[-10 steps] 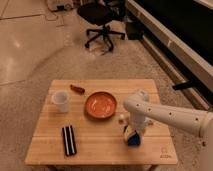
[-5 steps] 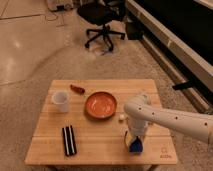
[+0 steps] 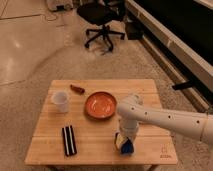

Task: Wipe the white sponge on the table

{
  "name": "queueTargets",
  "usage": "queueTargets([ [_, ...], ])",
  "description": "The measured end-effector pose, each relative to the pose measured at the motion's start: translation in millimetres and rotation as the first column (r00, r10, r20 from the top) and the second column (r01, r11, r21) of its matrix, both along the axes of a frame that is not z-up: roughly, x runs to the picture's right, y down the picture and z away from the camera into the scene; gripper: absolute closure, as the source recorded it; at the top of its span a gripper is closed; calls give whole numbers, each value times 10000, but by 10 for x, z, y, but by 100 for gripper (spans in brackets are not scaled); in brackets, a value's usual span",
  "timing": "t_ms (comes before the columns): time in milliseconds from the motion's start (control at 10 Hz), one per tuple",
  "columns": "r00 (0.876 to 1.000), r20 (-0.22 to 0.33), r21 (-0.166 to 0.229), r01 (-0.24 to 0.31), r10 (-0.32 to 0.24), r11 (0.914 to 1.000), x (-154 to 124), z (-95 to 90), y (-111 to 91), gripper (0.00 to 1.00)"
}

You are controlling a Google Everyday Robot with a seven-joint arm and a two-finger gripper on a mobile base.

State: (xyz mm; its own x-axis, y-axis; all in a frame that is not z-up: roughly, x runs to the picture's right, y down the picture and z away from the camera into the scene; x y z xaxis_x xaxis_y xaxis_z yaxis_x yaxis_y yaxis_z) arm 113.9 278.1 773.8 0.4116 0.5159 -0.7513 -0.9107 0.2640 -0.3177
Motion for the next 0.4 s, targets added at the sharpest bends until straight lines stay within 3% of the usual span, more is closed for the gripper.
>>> queueTargets([
  [200,9999,163,62,38,-39,10000,-50,17,-29,24],
  [400,9999,149,63,15,-16,10000,-40,13,-27,24],
])
